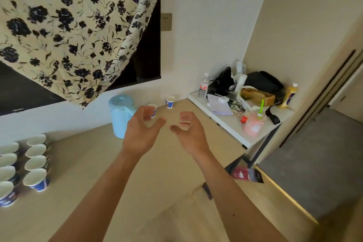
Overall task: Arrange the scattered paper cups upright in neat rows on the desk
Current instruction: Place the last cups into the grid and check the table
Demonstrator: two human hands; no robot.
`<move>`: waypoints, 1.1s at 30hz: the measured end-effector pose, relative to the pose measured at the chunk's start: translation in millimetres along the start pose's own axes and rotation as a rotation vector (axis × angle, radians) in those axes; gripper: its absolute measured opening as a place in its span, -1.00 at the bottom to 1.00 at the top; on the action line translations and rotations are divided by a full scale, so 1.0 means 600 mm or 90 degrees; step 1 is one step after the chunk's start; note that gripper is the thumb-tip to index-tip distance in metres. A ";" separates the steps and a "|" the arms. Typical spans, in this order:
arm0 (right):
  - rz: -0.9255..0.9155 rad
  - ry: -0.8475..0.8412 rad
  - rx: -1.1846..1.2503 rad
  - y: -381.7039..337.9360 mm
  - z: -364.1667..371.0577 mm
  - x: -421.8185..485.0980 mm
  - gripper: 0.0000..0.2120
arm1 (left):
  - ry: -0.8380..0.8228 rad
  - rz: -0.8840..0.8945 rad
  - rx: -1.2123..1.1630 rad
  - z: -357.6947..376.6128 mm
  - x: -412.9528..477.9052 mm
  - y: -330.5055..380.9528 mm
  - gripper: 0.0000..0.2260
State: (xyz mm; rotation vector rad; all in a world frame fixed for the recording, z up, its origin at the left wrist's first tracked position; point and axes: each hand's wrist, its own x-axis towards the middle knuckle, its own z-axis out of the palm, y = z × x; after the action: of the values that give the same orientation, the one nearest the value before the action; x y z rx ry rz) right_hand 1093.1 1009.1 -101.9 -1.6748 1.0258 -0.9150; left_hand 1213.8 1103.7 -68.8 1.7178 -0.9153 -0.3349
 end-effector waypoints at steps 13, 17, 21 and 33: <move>0.104 -0.107 -0.027 0.121 0.041 0.251 -0.54 | 0.014 -0.157 0.019 0.120 0.171 -0.109 -0.65; 0.119 -0.170 -0.047 0.171 0.081 0.322 -0.53 | 0.044 -0.226 0.052 0.139 0.202 -0.145 -0.63; 0.122 -0.241 -0.095 0.233 0.126 0.405 -0.51 | 0.098 -0.291 0.073 0.169 0.231 -0.177 -0.63; 0.007 -0.326 -0.329 0.359 0.316 0.674 -0.19 | 0.231 -0.447 0.102 0.248 0.311 -0.230 -0.65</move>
State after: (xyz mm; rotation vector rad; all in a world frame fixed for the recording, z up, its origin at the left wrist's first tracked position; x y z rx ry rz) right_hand 1366.5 653.2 -312.6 -2.1739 0.9520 -0.1772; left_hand 1299.3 880.2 -205.7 2.1262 -0.0534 -0.3922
